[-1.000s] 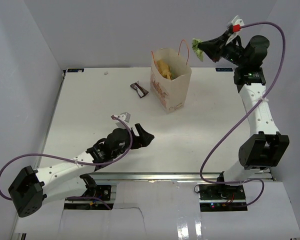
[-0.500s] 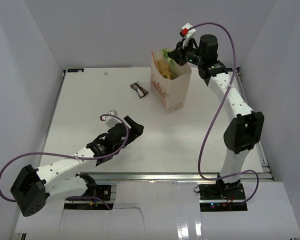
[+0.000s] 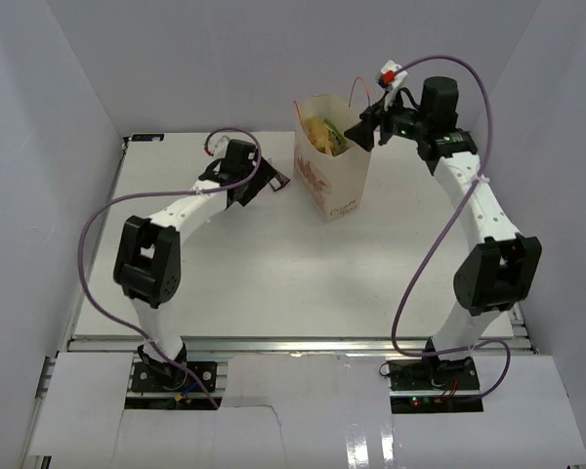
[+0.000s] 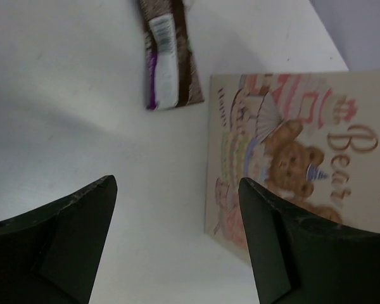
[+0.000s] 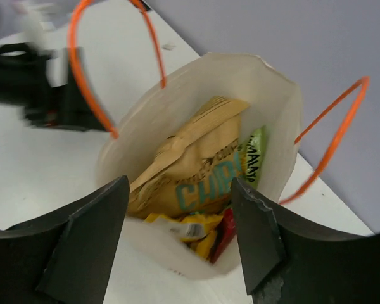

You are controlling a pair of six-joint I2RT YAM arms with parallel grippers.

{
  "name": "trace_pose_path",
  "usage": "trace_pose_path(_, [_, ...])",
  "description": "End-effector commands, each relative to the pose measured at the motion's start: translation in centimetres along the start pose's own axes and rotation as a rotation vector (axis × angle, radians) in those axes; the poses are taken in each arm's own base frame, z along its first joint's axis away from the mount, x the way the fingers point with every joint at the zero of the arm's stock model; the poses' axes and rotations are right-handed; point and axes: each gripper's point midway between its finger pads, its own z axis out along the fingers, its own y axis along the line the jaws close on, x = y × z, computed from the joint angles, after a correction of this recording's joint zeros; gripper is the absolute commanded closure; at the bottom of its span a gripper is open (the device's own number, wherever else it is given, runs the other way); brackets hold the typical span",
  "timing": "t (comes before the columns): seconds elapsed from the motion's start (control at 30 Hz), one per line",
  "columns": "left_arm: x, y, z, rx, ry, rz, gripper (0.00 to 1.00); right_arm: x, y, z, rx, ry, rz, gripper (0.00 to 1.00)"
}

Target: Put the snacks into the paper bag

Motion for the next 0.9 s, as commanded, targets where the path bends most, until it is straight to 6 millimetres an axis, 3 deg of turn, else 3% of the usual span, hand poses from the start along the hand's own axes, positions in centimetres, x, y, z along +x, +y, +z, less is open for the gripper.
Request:
trace_pose_path(0.0, [0.9, -1.3, 4.0, -0.009, 0.111, 0.106, 0.12, -2.4, 5.7, -6.3, -0.268, -0.092, -0.038, 0.28])
trace_pose_path(0.03, [-1.0, -4.5, 4.5, 0.046, 0.074, 0.111, 0.15, -1.6, 6.0, -7.0, -0.27, -0.083, -0.035, 0.28])
trace_pose_path(0.07, [-0.8, -4.1, 5.4, 0.009, 0.093, 0.132, 0.15, -1.6, 6.5, -8.6, -0.263, -0.083, -0.04, 0.28])
trace_pose_path(0.1, [0.2, -2.6, 8.2, -0.057, 0.109, 0.145, 0.15, 0.7, 7.0, -9.2, -0.276, -0.058, -0.004, 0.28])
trace_pose_path(0.13, [0.0, -2.7, 9.1, -0.076, 0.104, 0.154, 0.16, 1.4, 7.1, -9.8, -0.266, -0.052, 0.001, 0.28])
trace_pose_path(0.17, [-1.3, -4.0, 9.0, -0.079, 0.082, 0.16, 0.16, 1.5, 6.9, -11.2, -0.241, -0.056, 0.002, 0.28])
trace_pose_path(0.2, [-0.9, -2.4, 10.9, -0.142, 0.075, 0.168, 0.18, 2.9, 7.2, -11.6, -0.243, -0.04, 0.038, 0.29])
trace_pose_path(0.27, [-1.6, -2.7, 11.5, -0.159, 0.054, 0.173, 0.21, 3.8, 6.0, -13.4, -0.195, -0.033, 0.077, 0.29])
trace_pose_path(0.3, [-1.5, -1.8, 12.2, -0.189, 0.046, 0.179, 0.24, 4.6, 5.8, -14.0, -0.184, -0.018, 0.111, 0.3])
trace_pose_path(0.43, [-1.5, -1.1, 13.5, -0.195, 0.052, 0.187, 0.28, 6.2, 5.5, -14.4, -0.169, 0.004, 0.15, 0.31])
trace_pose_path(0.53, [-1.0, -1.0, 14.5, -0.171, 0.088, 0.186, 0.48, 6.5, 5.4, -14.2, -0.18, 0.009, 0.157, 0.31])
trace_pose_path(0.7, [-0.4, -0.5, 14.1, -0.156, 0.126, 0.192, 0.75, 6.1, 5.9, -14.2, -0.225, -0.005, 0.166, 0.32])
trace_pose_path(0.77, [-1.3, -1.9, 12.4, -0.103, 0.108, 0.216, 0.8, 5.9, 6.7, -14.0, -0.275, -0.01, 0.159, 0.33])
trace_pose_path(0.8, [-0.4, -0.4, 12.1, -0.125, 0.132, 0.232, 0.83, 6.1, 7.3, -13.4, -0.304, 0.003, 0.163, 0.33])
trace_pose_path(0.83, [-0.7, -0.8, 11.5, -0.091, 0.118, 0.26, 0.85, 6.8, 8.4, -13.3, -0.329, 0.043, 0.211, 0.34])
trace_pose_path(0.87, [-1.9, -2.9, 8.7, -0.006, 0.098, 0.272, 0.87, 6.5, 8.5, -12.9, -0.323, 0.069, 0.192, 0.35])
